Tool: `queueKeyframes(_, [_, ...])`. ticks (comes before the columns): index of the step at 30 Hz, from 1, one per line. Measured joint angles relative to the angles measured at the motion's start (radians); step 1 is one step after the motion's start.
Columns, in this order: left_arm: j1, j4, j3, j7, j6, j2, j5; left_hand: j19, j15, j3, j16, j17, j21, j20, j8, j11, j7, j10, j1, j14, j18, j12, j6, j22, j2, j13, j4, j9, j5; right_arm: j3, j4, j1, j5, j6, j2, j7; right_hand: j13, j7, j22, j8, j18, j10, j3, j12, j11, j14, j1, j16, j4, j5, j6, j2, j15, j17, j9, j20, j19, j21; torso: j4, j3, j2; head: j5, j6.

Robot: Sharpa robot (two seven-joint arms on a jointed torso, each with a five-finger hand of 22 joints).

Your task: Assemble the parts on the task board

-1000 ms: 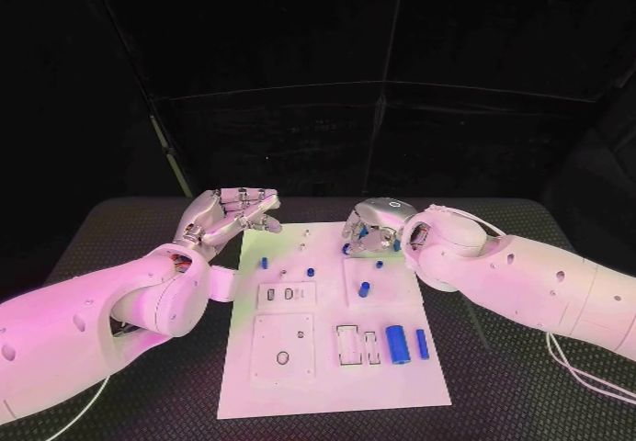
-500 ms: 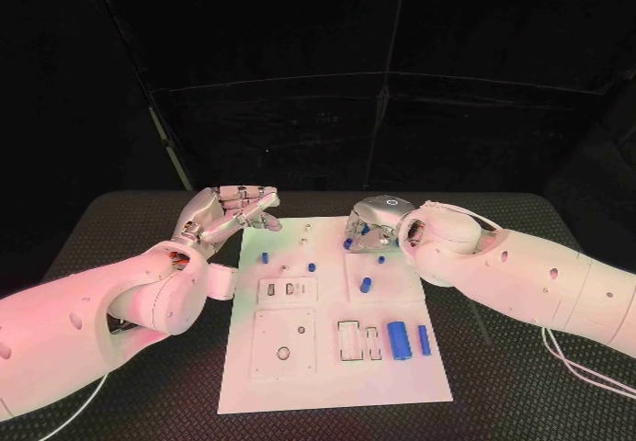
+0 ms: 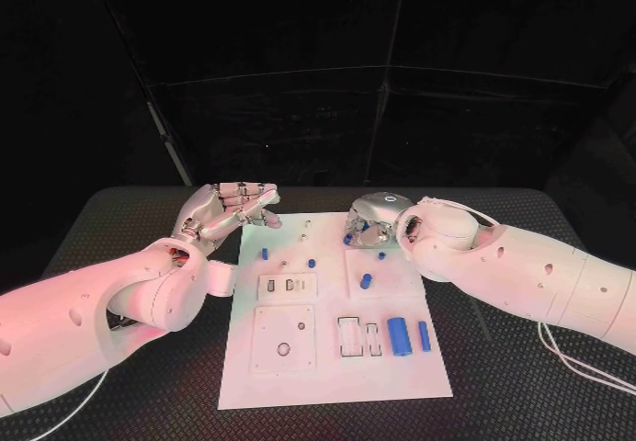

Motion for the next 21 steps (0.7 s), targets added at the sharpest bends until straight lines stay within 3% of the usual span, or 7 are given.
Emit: queueKeyframes(21, [0.0,0.0,0.0,-0.003,0.005,-0.002,0.0,0.0,0.0,0.0,0.0,0.005,0.0,0.0,0.0,0.0,0.0,0.0,0.0,0.0,0.0,-0.005,0.0,0.002,0.0,-0.001,0.0,0.0,0.0,0.002,-0.024,0.005,-0.002,0.026,0.025,0.002,0.004,0.003,0.024,0.0,0.0,0.011,0.04,0.0,-0.004,0.0,-0.005,-0.016,0.013,-0.012,0.019,-0.005,0.0,-0.025,0.0,-0.007,0.007,0.017,0.0026,-0.0008,0.004,0.002,-0.016])
